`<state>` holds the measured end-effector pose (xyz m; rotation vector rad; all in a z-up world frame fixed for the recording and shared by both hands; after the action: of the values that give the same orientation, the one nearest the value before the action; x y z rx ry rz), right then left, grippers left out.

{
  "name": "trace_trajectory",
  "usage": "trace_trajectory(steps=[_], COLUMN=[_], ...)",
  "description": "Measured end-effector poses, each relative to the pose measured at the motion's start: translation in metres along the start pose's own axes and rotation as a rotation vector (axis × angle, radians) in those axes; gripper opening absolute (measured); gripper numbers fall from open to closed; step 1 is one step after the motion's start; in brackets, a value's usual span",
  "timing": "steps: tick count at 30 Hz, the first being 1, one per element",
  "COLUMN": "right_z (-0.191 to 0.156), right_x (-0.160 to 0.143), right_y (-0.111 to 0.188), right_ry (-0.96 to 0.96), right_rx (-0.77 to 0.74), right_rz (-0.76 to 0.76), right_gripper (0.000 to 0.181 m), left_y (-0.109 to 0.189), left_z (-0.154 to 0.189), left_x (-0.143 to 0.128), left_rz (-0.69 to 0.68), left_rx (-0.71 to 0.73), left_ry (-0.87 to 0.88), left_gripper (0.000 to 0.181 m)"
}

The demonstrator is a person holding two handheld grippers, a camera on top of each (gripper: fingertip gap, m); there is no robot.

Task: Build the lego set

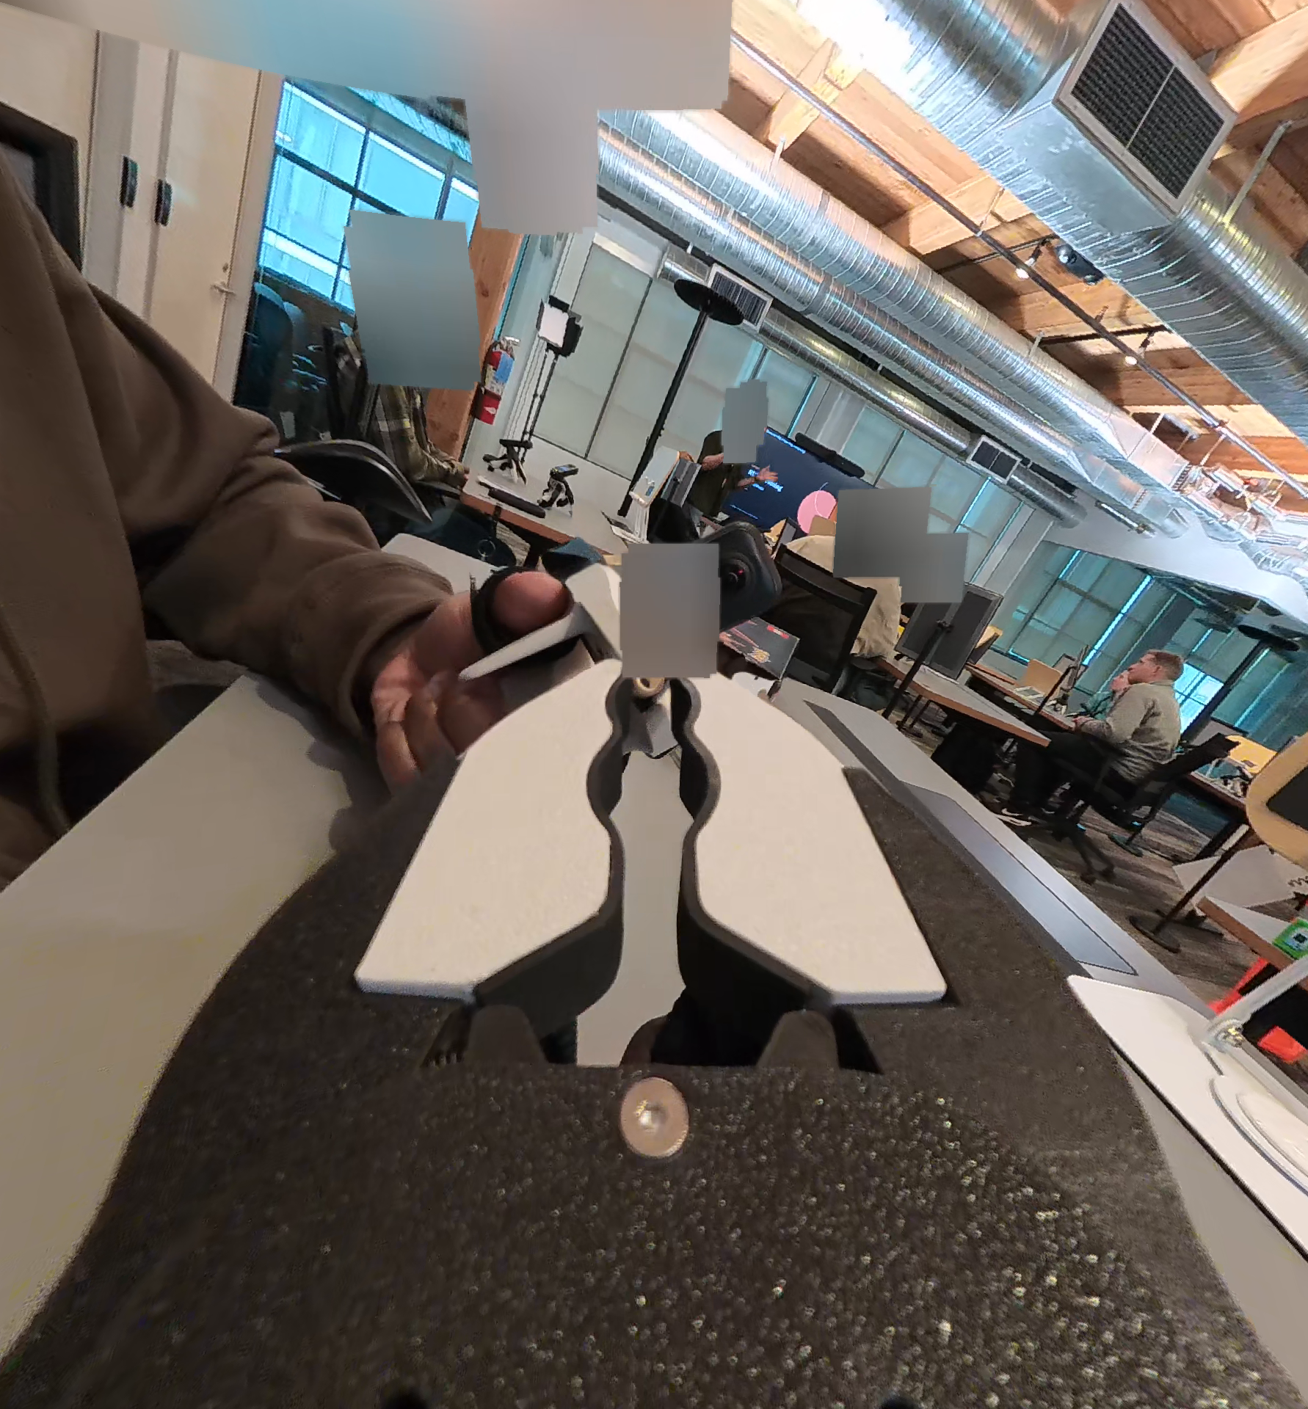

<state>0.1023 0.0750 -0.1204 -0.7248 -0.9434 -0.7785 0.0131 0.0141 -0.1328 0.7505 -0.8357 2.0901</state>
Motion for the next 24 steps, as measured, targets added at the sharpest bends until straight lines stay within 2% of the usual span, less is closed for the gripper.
trace_trajectory(steps=[14,24], right_z=[-0.0012,0.0001], right_x=[-0.0025,-0.0047], right_y=[0.0007,0.0], right_ry=[-0.016,-0.102], right_rx=[0.037,0.063], right_rz=[-0.035,-0.059], right_gripper=[0.008,0.007], left_y=[0.0002,0.0014], left_z=[-0.0022,-0.0028], left_x=[-0.0025,-0.0026], left_rz=[-0.035,-0.062], left_rx=[0.014,0.029], left_ry=[0.014,-0.008], left_gripper=[0.008,0.008])
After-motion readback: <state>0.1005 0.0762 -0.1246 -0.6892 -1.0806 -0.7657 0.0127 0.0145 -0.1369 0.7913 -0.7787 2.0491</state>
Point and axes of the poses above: each gripper's, where its closed fingertips meet, y back along the fingers, x out of its top, z = x × y across the jaws, the point moved 6 cm from there along y, back along the fingers, and after that the axes turned 2 degrees about -x, right-handed, at the moved point
